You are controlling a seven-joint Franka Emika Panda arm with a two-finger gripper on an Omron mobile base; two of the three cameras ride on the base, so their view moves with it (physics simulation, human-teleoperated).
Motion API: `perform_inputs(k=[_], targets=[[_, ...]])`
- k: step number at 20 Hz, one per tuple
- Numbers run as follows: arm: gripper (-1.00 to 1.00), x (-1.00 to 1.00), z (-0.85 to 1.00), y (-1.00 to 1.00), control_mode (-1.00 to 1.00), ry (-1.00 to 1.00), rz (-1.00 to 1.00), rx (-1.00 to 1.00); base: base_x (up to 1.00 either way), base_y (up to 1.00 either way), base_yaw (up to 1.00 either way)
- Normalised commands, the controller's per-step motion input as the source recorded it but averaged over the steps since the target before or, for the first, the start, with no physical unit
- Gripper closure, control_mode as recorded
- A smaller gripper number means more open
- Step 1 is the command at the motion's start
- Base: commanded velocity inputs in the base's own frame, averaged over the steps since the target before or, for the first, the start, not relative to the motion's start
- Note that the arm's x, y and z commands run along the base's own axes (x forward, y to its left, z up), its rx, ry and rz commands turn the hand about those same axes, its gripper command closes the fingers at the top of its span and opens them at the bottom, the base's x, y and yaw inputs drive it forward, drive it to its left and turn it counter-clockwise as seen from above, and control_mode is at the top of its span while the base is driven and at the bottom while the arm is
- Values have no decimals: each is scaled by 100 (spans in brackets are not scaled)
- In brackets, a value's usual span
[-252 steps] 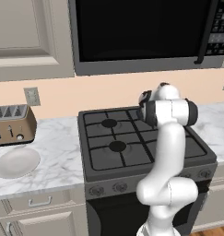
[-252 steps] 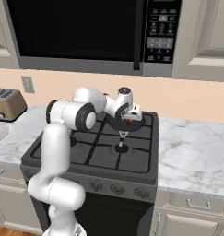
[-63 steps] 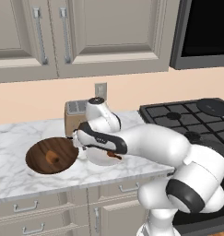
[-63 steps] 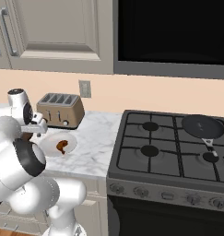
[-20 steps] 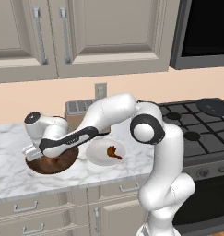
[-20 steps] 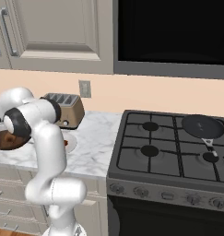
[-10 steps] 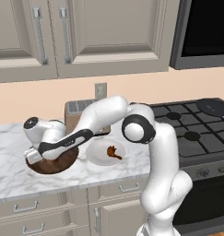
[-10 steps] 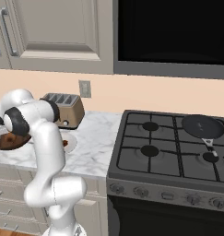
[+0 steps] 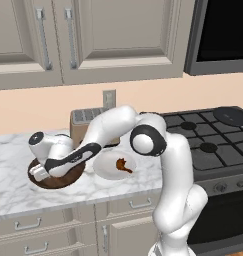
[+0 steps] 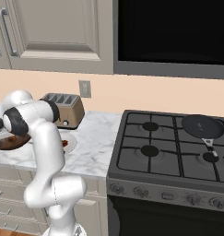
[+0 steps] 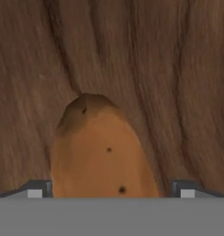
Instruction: Place the chicken drumstick on the plate and place the potato on the same plate.
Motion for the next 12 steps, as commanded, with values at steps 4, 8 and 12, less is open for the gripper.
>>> perform_inputs(k=[4, 8, 12], targets=[[100, 0, -7, -13, -100, 0, 0, 0, 0, 0, 0], [100, 0, 0, -2, -100, 0, 0, 0, 0, 0, 0], [100, -2, 1, -8, -100, 0, -1, 0, 0, 0, 0]])
